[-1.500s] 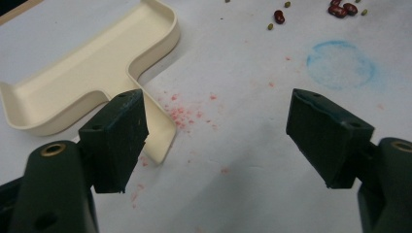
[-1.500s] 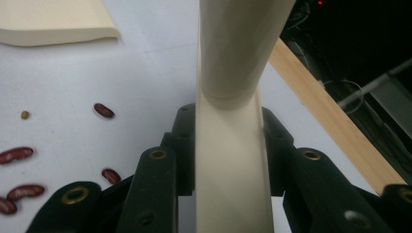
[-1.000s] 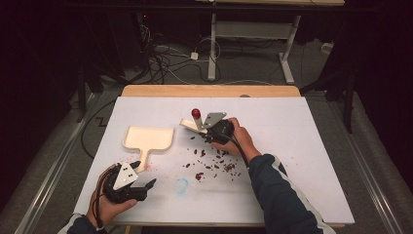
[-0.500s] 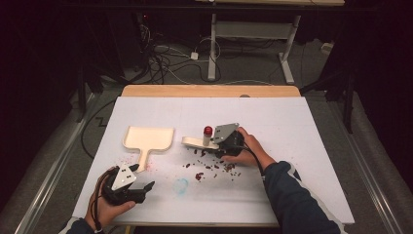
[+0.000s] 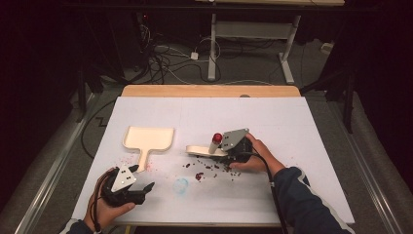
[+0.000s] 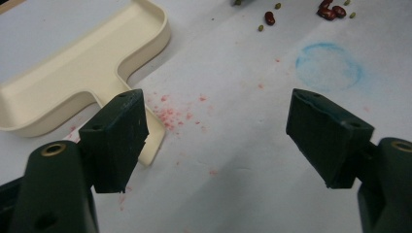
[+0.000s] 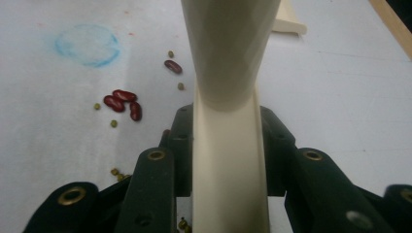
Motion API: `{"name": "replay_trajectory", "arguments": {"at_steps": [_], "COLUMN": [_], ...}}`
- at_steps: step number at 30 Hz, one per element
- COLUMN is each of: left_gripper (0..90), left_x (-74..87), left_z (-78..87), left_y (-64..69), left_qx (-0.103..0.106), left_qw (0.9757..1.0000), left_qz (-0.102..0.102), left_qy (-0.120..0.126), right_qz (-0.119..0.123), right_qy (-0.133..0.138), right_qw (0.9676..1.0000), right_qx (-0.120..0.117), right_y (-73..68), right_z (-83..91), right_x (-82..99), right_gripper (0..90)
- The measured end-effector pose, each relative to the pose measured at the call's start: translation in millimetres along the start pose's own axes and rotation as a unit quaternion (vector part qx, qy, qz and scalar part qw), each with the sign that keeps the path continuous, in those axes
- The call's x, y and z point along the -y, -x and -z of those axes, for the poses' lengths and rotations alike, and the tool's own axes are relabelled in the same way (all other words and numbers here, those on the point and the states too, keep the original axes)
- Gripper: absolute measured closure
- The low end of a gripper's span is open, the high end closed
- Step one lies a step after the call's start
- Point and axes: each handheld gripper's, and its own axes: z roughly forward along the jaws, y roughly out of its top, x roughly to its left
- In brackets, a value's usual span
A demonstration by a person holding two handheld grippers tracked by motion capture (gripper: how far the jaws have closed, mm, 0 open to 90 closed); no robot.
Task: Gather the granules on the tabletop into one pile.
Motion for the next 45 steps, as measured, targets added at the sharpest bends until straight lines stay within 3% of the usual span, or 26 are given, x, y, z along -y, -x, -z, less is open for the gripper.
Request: {"name": "replay_trajectory", "arguments": {"at_steps": [7, 13, 16, 20, 24, 27, 29, 32, 35, 41, 44, 45], "left_gripper": [21.5, 21.5, 21.5, 21.3, 21.3, 21.3, 21.3, 21.2, 20.9, 20.7, 20.7, 20.7], "left_x": [0.1, 1.5, 2.5, 4.9, 6.9, 5.7, 4.8, 3.7, 3.8, 4.0, 4.1, 4.1], "left_z": [1.0, 5.0, 7.2, 9.9, 12.6, 13.8, 13.9, 13.5, 13.6, 15.8, 15.6, 15.6], "left_y": [2.3, 4.7, 6.2, 6.9, 6.2, 6.8, 7.8, 7.9, 8.0, 5.2, 5.3, 5.3], "left_qx": [0.008, 0.01, 0.008, 0.006, 0.003, 0.0, -0.002, -0.003, -0.001, 0.0, 0.003, 0.003], "left_qw": [1.0, 0.9999, 0.9999, 0.9999, 1.0, 0.9999, 0.9999, 0.9997, 0.9997, 0.9997, 0.9997, 0.9997], "left_qz": [-0.004, -0.005, -0.007, -0.007, -0.007, -0.009, -0.013, -0.021, -0.021, -0.019, -0.02, -0.02], "left_qy": [0.004, 0.005, 0.007, 0.007, 0.006, 0.008, 0.007, 0.01, 0.01, 0.016, 0.016, 0.016], "right_qz": [-0.001, -0.005, -0.01, -0.024, -0.065, -0.076, -0.082, -0.125, -0.179, -0.285, -0.32, -0.32], "right_qy": [0.003, 0.01, 0.019, 0.017, 0.035, 0.038, 0.049, 0.085, 0.105, 0.107, 0.093, 0.093], "right_qw": [0.9999, 0.9999, 0.9997, 0.9979, 0.9919, 0.9885, 0.9873, 0.983, 0.9758, 0.9525, 0.9426, 0.9426], "right_qx": [-0.014, -0.002, 0.013, 0.057, 0.103, 0.125, 0.127, 0.105, 0.069, -0.015, -0.023, -0.023], "right_y": [-4.9, -6.4, -2.3, 0.5, -5.5, -14.7, -21.9, -32.7, -47.7, -77.0, -83.2, -83.2], "right_z": [8.3, 15.6, 19.0, 26.4, 44.0, 53.8, 59.9, 65.1, 58.4, 13.9, -6.4, -6.4], "right_x": [5.3, 8.7, 8.6, 3.4, -12.5, -26.7, -34.7, -42.2, -48.6, -58.1, -55.0, -55.0], "right_gripper": [66.4, 66.6, 67.1, 67.2, 67.2, 67.2, 67.2, 67.2, 67.2, 67.3, 67.2, 67.2]}}
